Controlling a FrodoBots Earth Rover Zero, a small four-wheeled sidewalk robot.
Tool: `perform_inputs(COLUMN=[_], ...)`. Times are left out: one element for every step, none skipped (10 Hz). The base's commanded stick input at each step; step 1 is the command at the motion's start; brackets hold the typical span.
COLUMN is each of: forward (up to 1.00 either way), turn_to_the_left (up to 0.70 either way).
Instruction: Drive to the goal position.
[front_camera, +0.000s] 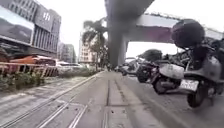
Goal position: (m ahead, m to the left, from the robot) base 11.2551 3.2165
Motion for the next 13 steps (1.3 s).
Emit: perform_inputs(forward=[0.70,0.70,0.70,0.70,0.70,0.70,0.70,0.70,0.70,0.70,0.70,0.70,0.70], turn_to_the_left=[0.14,0.14,0.06,0.00,0.00,0.00,0.00,0.00,-0.08,-0.14,-0.14,-0.14,-0.12])
